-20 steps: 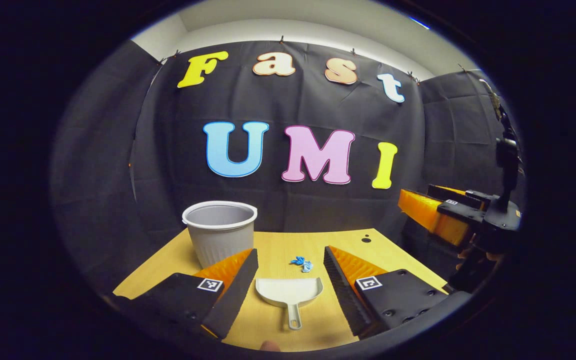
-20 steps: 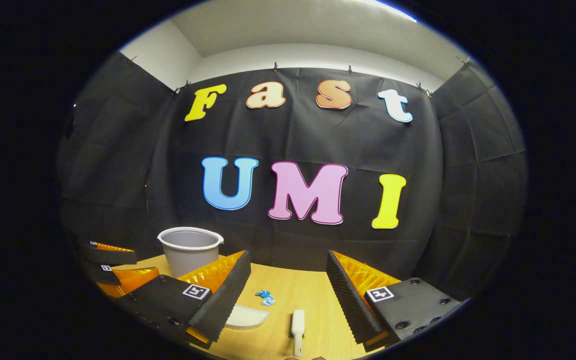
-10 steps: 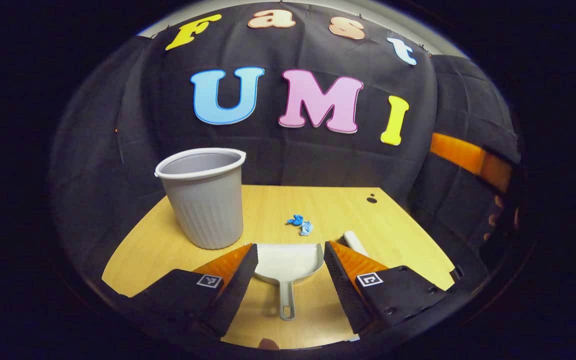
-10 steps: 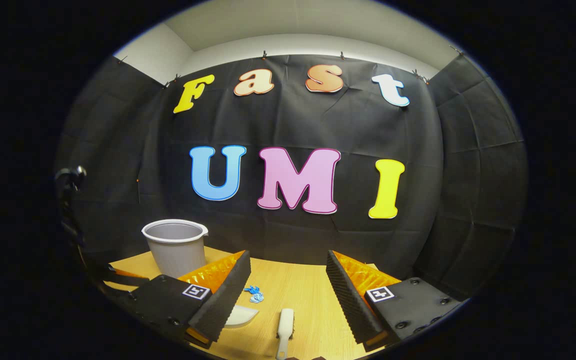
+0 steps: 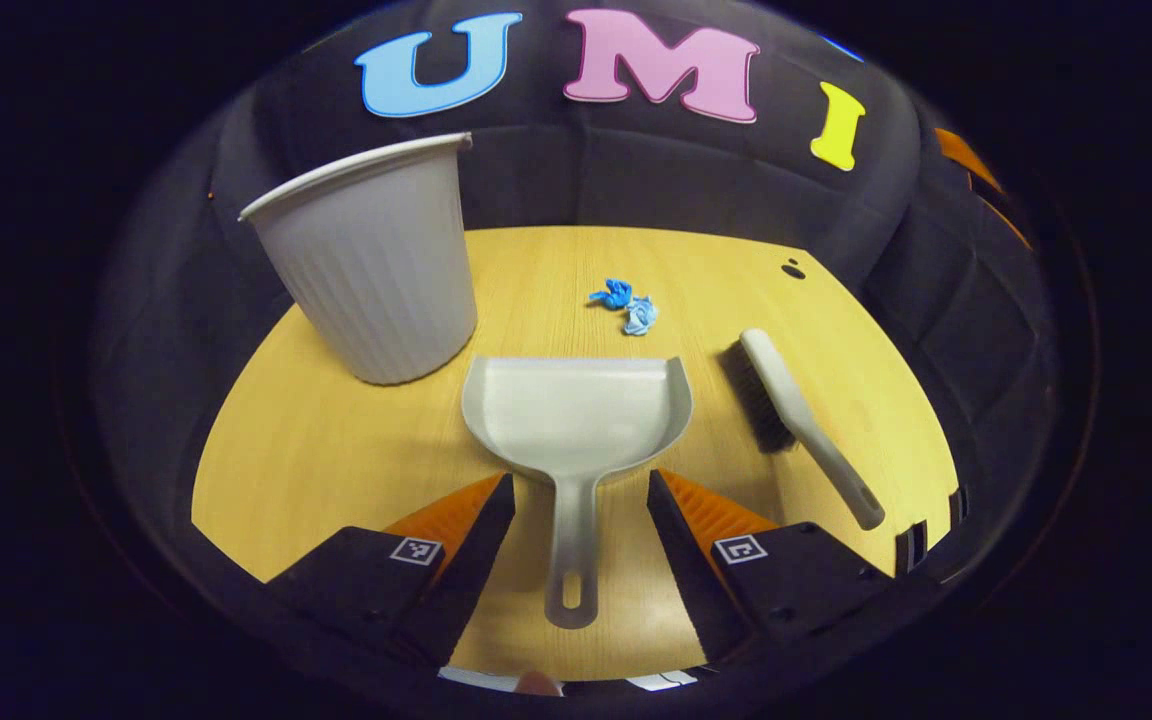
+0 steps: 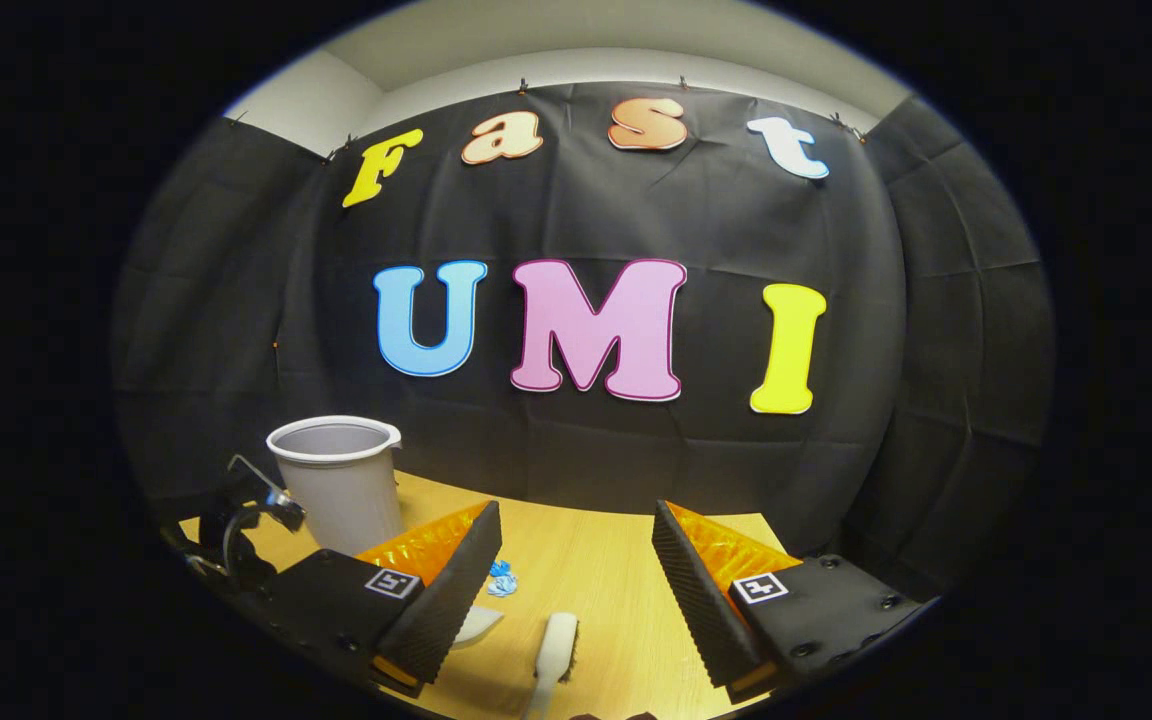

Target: Pick up the small broom and dustpan from the desktop, sweep the trash into the dustpan with the broom, and then empty the trash into the garbage bin.

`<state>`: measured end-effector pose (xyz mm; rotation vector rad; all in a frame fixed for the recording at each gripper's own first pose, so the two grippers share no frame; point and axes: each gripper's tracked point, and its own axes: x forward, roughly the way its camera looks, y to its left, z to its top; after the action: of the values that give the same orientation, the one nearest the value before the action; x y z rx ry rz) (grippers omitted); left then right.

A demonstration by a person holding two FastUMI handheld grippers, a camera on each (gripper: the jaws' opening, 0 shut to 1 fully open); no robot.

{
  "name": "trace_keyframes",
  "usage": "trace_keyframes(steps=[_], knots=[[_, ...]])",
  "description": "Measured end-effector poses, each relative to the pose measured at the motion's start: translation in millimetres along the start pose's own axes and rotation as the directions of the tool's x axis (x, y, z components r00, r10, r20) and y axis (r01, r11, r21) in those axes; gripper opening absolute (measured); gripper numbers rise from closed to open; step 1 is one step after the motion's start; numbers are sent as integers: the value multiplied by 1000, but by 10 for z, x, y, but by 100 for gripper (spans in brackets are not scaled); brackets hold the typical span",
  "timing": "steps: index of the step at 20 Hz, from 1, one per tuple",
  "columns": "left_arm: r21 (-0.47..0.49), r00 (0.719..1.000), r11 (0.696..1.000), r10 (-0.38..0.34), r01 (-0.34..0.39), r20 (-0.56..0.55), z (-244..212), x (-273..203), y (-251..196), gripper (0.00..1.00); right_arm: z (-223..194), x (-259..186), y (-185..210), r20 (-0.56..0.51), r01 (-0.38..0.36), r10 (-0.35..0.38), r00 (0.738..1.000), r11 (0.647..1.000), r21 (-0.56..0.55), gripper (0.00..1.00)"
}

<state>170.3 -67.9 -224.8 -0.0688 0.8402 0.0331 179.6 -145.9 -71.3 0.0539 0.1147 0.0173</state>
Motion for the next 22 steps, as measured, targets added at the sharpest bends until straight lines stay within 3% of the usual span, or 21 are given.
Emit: trace_keyframes(steps=[3,7,13,14,17,22], knots=[[-42,988,999,26,-33,-151,-184,261,-1,82,-164,80,-71,-37,-23,24,999,1000,19,98],[-59,947,996,42,-64,-319,-292,479,39,82,-349,110,-131,-79,-49,52,995,998,48,98],[67,895,994,108,-87,-434,-174,682,85,81,-812,69,-122,-221,-94,126,967,984,150,98],[78,878,993,113,-86,-466,-186,689,73,74,-848,63,-121,-237,-97,134,962,982,162,97],[114,863,992,104,-55,-495,-133,748,34,58,-979,25,-121,-285,-97,145,948,979,177,96],[90,854,996,66,-22,-516,-82,771,64,31,-1257,-118,54,-397,-93,169,902,975,204,96]])
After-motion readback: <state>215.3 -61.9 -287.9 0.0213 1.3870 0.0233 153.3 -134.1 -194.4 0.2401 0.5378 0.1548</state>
